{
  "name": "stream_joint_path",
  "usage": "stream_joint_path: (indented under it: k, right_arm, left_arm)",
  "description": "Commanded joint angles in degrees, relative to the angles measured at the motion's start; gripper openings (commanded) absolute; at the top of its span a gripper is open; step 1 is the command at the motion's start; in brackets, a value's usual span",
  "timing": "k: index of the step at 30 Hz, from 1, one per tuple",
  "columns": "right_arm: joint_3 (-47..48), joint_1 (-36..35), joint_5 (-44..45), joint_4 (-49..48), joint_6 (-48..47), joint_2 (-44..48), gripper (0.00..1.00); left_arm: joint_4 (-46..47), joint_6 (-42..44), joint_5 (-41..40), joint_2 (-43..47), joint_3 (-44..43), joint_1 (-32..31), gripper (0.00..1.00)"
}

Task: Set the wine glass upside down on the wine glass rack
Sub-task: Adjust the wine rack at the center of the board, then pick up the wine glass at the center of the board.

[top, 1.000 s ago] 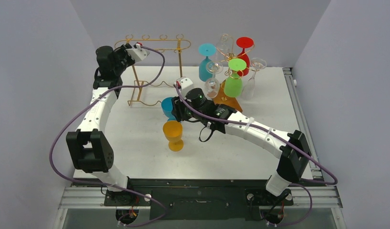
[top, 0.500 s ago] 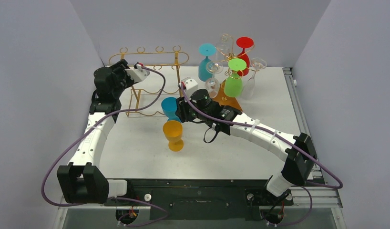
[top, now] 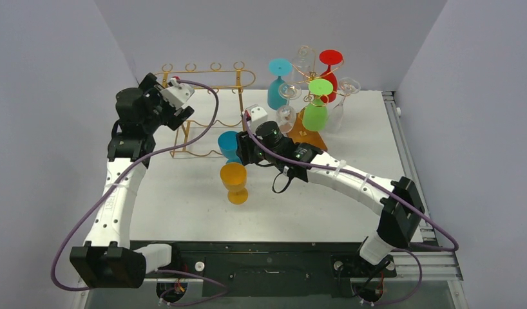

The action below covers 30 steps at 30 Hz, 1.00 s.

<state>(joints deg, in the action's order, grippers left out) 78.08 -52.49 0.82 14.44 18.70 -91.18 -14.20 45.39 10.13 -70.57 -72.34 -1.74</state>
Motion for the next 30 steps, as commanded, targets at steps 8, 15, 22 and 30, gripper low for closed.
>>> stream_joint_path:
  k: [8,15,22,30]
  right_arm:
    - [4.8,-0.1,10.7,-6.3,5.3,-7.3,0.51]
    - [7.3,0.5,10.5,-9.2,9.6,-11.1,0.51]
    - [7.6,2.0,10.6,-10.2,12.4,-12.8,0.48]
    - [14.2,2.3,12.8,-2.8,11.5,-19.2,0.46]
  left_arm:
    - [-21.3,-20.2,8.0,9.8,-11.8,0.1,0.96]
    - [-28.1,-24.6,11.8,13.1,-13.2,0.1,0.96]
    - [-30.0,-25.5,13.9,15.3,-12.2,0.2,0.96]
    - [-31.3,-25.6,15.0,15.9,-12.0,0.2,0.96]
